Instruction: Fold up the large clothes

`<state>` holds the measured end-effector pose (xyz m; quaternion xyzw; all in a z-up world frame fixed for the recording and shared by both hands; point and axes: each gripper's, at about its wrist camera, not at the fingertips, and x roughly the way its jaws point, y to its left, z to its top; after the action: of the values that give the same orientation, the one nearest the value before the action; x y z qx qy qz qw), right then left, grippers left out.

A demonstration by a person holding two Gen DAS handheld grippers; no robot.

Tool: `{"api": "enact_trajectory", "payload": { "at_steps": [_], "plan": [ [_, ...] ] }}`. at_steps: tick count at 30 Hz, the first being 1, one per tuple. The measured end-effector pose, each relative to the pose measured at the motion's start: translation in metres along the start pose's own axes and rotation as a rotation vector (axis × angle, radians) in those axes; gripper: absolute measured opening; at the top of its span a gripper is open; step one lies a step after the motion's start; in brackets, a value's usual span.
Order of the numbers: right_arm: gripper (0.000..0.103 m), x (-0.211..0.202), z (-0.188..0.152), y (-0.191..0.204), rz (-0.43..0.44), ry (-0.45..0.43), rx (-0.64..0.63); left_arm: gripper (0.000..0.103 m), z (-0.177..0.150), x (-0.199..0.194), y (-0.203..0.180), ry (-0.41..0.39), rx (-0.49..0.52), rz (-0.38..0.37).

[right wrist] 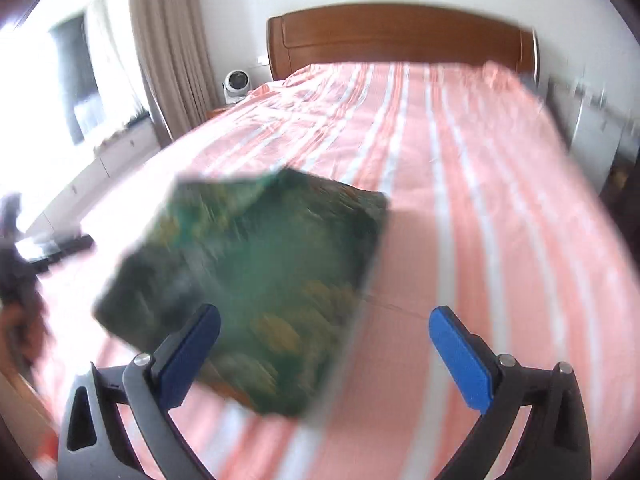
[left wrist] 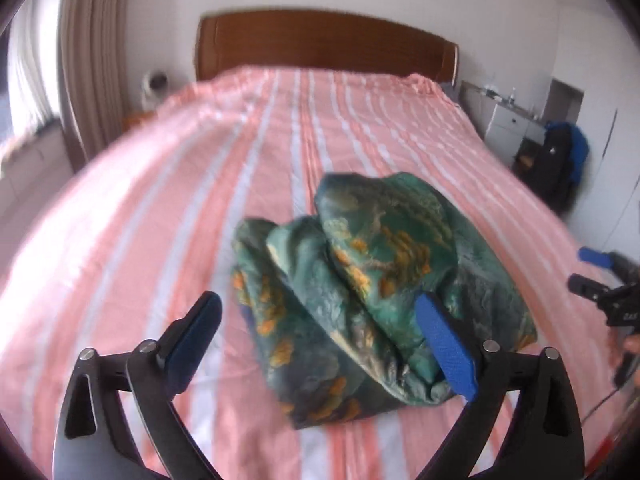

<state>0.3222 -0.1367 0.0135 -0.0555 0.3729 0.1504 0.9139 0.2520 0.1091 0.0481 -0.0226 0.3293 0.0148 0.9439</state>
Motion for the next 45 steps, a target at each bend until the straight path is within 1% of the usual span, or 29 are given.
{"api": "enact_trajectory", "payload": {
  "at_steps": [2,3,4,5,6,7,9,13,15,17,19,20,21,23,24,26,27,29,30,32,34,36,38,41,45],
  "plan": [
    [0.103,-0.016,-0.016,0.014,-0.031,-0.038,-0.041,0.103,-0.005,-0.037,-0.018,-0.086,0.055,0.073],
    [0.103,-0.033,-0.03,0.015,-0.028,-0.068,-0.055,0.103,-0.006,-0.051,-0.028,-0.117,0.073,0.103],
    [0.103,-0.048,-0.029,0.014,-0.029,-0.088,-0.059,0.103,-0.006,-0.062,-0.036,-0.137,0.085,0.129],
    [0.103,-0.071,-0.028,0.016,-0.033,-0.106,-0.061,0.103,-0.004,-0.071,-0.039,-0.153,0.092,0.155],
    [0.103,-0.083,-0.028,0.019,-0.034,-0.125,-0.06,0.103,-0.003,-0.077,-0.045,-0.159,0.095,0.175],
    [0.103,-0.089,-0.035,0.023,-0.029,-0.139,-0.058,0.103,-0.005,-0.085,-0.05,-0.166,0.096,0.192],
    [0.103,-0.092,-0.035,0.027,-0.023,-0.162,-0.045,0.103,-0.009,-0.106,-0.06,-0.187,0.085,0.212],
    [0.103,-0.122,-0.047,0.037,-0.016,-0.183,-0.032,0.103,-0.019,-0.143,-0.079,-0.219,0.065,0.246],
    [0.103,-0.132,-0.054,0.041,-0.026,-0.19,-0.039,0.103,-0.023,-0.153,-0.09,-0.224,0.068,0.243],
    [0.103,-0.146,-0.061,0.044,-0.038,-0.216,-0.046,0.103,-0.03,-0.159,-0.099,-0.217,0.068,0.255],
    [0.103,-0.163,-0.067,0.046,-0.049,-0.256,-0.033,0.103,-0.041,-0.159,-0.106,-0.179,0.062,0.268],
    [0.103,-0.175,-0.071,0.047,-0.049,-0.288,-0.019,0.103,-0.047,-0.158,-0.107,-0.155,0.052,0.259],
    [0.103,-0.183,-0.075,0.047,-0.047,-0.314,-0.005,0.103,-0.053,-0.157,-0.109,-0.135,0.043,0.233],
    [0.103,-0.193,-0.082,0.048,-0.04,-0.333,0.021,0.103,-0.069,-0.153,-0.11,-0.085,0.029,0.18],
    [0.103,-0.191,-0.085,0.049,-0.035,-0.328,0.02,0.103,-0.076,-0.152,-0.11,-0.068,0.02,0.166],
    [0.103,-0.18,-0.092,0.054,-0.051,-0.237,-0.012,0.103,-0.089,-0.156,-0.11,-0.046,-0.001,0.151],
    [0.103,-0.177,-0.097,0.056,-0.051,-0.211,-0.015,0.103,-0.094,-0.16,-0.111,-0.039,-0.003,0.15],
    [0.103,-0.176,-0.106,0.059,-0.053,-0.18,0.016,0.103,-0.103,-0.165,-0.112,-0.014,-0.003,0.175],
    [0.103,-0.175,-0.111,0.062,-0.061,-0.146,0.037,0.103,-0.107,-0.168,-0.114,0.004,0.005,0.195],
    [0.103,-0.175,-0.117,0.067,-0.053,-0.113,0.053,0.103,-0.113,-0.172,-0.117,0.025,0.033,0.218],
    [0.103,-0.175,-0.122,0.073,-0.06,-0.095,0.058,0.103,-0.116,-0.177,-0.118,0.03,0.032,0.21],
    [0.103,-0.175,-0.125,0.076,-0.079,-0.081,0.066,0.103,-0.119,-0.182,-0.117,0.031,0.018,0.184],
    [0.103,-0.175,-0.126,0.077,-0.098,-0.074,0.072,0.103,-0.118,-0.185,-0.117,0.025,0.014,0.186],
    [0.103,-0.174,-0.126,0.076,-0.127,-0.075,0.07,0.103,-0.119,-0.186,-0.118,0.009,0.022,0.195],
    [0.103,-0.173,-0.128,0.074,-0.131,-0.07,0.084,0.103,-0.123,-0.189,-0.118,-0.025,0.009,0.167]
  ]
}}
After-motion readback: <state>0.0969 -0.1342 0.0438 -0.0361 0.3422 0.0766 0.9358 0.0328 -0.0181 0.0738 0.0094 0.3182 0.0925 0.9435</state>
